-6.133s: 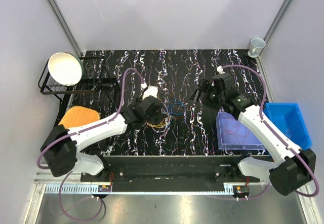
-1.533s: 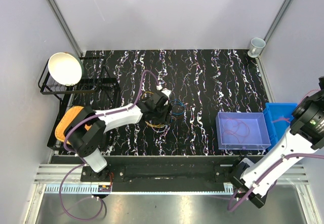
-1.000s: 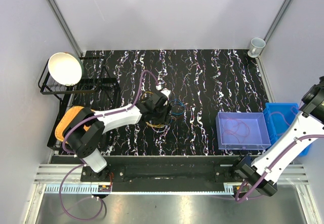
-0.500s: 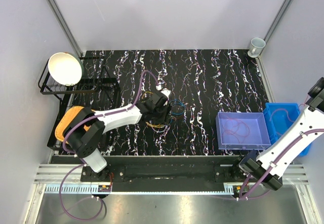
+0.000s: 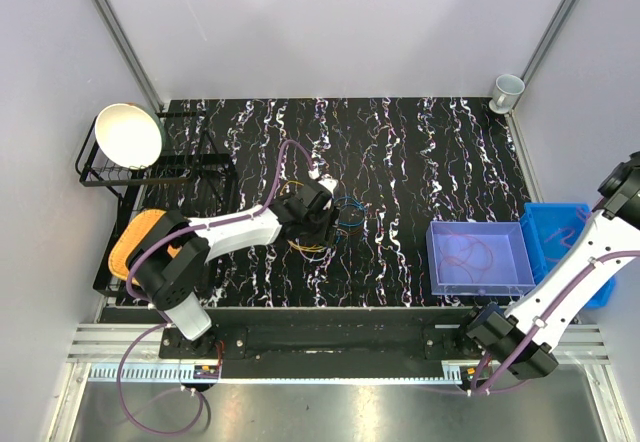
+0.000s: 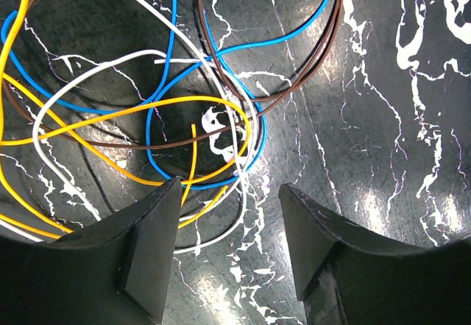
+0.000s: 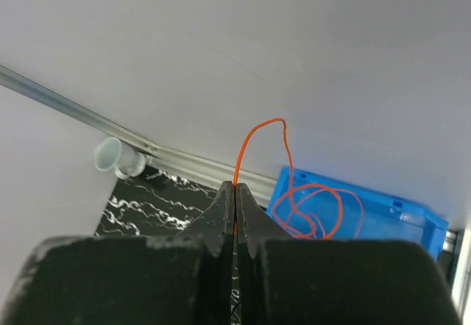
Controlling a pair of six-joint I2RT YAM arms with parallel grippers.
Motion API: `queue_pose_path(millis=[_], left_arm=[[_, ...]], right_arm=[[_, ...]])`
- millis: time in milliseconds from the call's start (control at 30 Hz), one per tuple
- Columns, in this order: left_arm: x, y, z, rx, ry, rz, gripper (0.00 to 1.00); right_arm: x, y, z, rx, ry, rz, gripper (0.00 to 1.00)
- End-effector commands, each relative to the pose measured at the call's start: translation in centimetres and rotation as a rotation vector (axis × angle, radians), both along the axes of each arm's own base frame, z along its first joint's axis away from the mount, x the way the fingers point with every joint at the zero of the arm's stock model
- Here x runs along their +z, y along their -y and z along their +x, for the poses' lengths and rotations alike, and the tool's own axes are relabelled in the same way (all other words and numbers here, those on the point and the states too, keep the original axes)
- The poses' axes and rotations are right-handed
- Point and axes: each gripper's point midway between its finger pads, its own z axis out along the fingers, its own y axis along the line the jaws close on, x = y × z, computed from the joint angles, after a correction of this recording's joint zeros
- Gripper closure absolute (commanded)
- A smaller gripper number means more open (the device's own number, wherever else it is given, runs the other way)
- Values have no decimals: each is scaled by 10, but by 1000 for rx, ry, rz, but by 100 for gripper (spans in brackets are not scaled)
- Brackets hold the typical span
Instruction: Untangle the cables
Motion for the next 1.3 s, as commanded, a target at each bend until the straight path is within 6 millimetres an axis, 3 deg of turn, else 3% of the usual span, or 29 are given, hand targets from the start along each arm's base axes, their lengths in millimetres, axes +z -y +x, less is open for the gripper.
queue_pose_path(millis=[0,200,367,433,467,567,633,800,933,1100,1267], left_arm=[[9,6,7,-2,45,-23,41],[10,8,8,-2,44,-31,41],[11,8,7,-1,43,-36,41],[11,7,6,1,43,-36,41],[12,6,6,0,46,-35,41],[12,4,5,4,45,-36,41],[11,3,4,5,43,-34,41],[11,2,3,11,46,-38,41],[14,2,6,19,58,-41,41],[19,-1,12,45,90,-34,37],[22,-1,19,78,118,-36,32]], right_arm=[[-7,1,-1,-3,19,-30,100],[-43,-2,4,26,-11,24,100],[-62,-3,9,43,-24,63,100],[-65,-4,10,46,-29,72,90],[-66,-4,10,46,-28,74,71],[-63,-6,7,40,-17,70,42],[-58,-9,4,39,-6,61,37],[-53,-18,6,73,24,71,35],[-56,-51,33,285,90,151,35],[-74,-83,52,474,118,265,30],[-71,-130,72,673,105,272,30]])
